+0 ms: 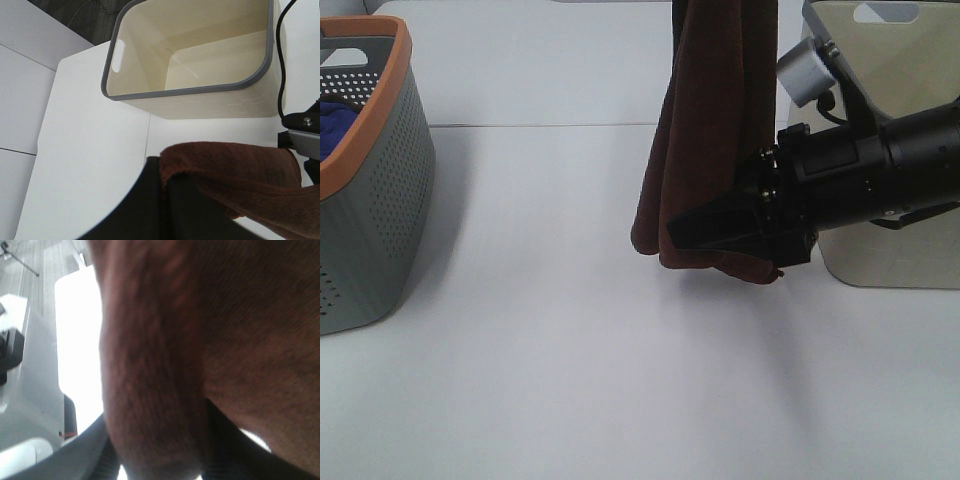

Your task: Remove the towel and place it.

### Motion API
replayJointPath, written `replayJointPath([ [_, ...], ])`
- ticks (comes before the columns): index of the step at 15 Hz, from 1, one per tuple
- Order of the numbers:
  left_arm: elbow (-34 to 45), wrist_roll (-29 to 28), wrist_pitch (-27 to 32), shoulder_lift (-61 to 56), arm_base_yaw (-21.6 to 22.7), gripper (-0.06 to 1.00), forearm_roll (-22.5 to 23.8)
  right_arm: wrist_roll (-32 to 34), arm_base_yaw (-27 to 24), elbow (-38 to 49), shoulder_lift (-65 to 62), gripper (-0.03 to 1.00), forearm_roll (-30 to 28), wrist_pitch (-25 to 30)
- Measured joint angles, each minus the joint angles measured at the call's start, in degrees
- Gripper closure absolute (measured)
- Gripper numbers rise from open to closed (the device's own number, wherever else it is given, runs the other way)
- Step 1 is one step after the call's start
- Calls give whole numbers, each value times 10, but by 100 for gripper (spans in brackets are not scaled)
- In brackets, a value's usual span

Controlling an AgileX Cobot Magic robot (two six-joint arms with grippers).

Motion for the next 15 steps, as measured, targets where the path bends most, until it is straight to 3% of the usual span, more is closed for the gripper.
replayJointPath([
  [4, 0, 0, 1, 0, 0, 94, 13, 61, 0, 0, -64, 64, -80, -13],
  [8, 0, 0, 2, 0, 0, 94, 13, 90, 0, 0, -88, 65, -88, 29],
  [15, 0, -1, 2, 0, 0, 94, 12, 101, 0, 0, -88, 85, -97, 9],
])
